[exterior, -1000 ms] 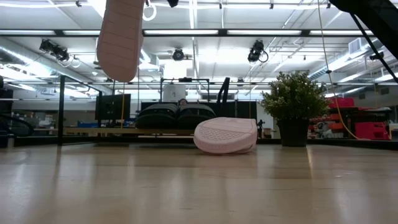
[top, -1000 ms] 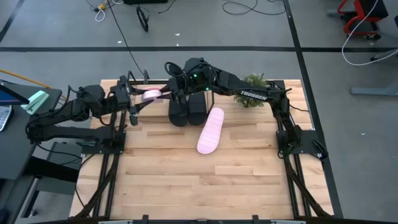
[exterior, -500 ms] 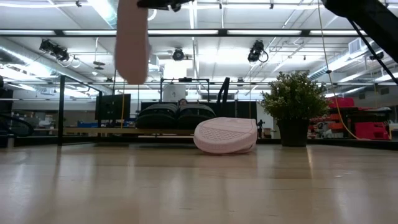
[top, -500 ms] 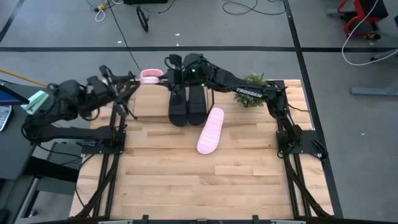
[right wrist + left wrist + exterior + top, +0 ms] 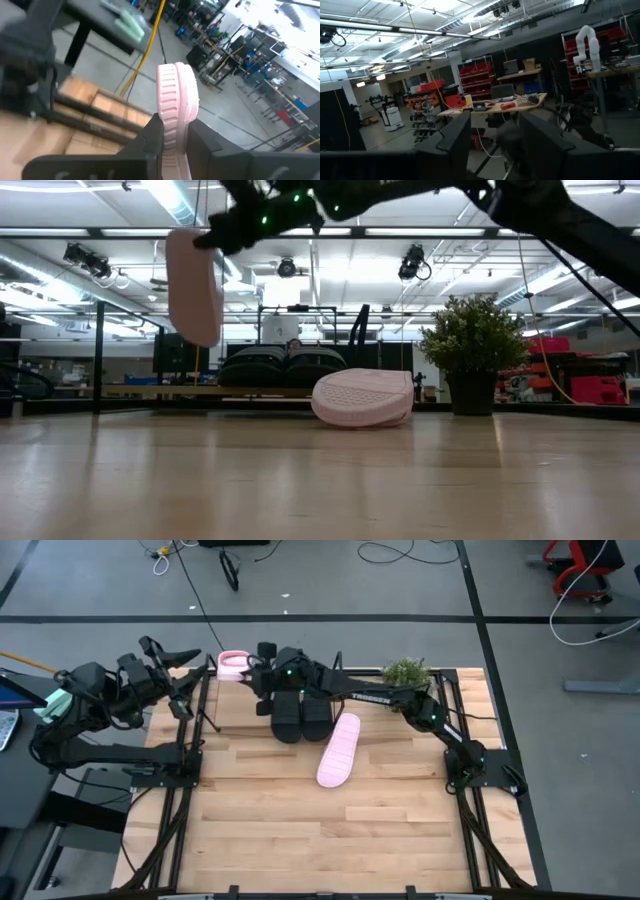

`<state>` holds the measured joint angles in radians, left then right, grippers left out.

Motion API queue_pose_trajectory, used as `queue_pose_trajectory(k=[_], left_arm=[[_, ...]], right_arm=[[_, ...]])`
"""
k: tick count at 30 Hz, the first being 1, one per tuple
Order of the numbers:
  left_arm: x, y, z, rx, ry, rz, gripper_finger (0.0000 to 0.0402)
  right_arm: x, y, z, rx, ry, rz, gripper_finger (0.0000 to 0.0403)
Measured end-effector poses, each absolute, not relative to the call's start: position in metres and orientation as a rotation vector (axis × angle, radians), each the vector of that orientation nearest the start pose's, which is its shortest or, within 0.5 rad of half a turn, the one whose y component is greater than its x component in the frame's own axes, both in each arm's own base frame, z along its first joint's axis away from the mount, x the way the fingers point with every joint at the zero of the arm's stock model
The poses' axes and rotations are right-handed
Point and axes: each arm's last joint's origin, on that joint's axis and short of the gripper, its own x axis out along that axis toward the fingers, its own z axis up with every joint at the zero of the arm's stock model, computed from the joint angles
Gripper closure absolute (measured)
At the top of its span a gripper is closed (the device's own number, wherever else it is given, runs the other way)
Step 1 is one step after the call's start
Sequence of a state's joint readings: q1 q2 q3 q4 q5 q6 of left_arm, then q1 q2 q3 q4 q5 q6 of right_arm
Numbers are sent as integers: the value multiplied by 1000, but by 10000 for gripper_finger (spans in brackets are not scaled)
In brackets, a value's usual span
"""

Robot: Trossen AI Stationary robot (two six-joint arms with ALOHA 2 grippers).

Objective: Pick and place slides into the shelf
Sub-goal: Put the bottom pink slipper onto the shelf

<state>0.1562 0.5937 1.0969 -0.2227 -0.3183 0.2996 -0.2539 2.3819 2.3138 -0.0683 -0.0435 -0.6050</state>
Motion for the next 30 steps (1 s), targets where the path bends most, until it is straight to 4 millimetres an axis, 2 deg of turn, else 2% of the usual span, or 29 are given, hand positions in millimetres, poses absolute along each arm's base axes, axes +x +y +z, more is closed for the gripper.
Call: queue_pose_trajectory(k=[5,9,14,26,30], left_arm=[[76,21,447,270,-200,508,236],[77,21,447,270,-196,508,241],[77,21,447,271,-193,508,240],[77,21,447,271,-193,508,252],[77,21,447,270,-194,508,252]], right_arm=[[551,-143,280,-658,267,-187,345],[559,-146,263,-707,255,-219,346],[563,-146,260,-759,216,-234,346],[559,-158,259,-726,195,-184,346],[561,-160,250,-688,193,-157,346]])
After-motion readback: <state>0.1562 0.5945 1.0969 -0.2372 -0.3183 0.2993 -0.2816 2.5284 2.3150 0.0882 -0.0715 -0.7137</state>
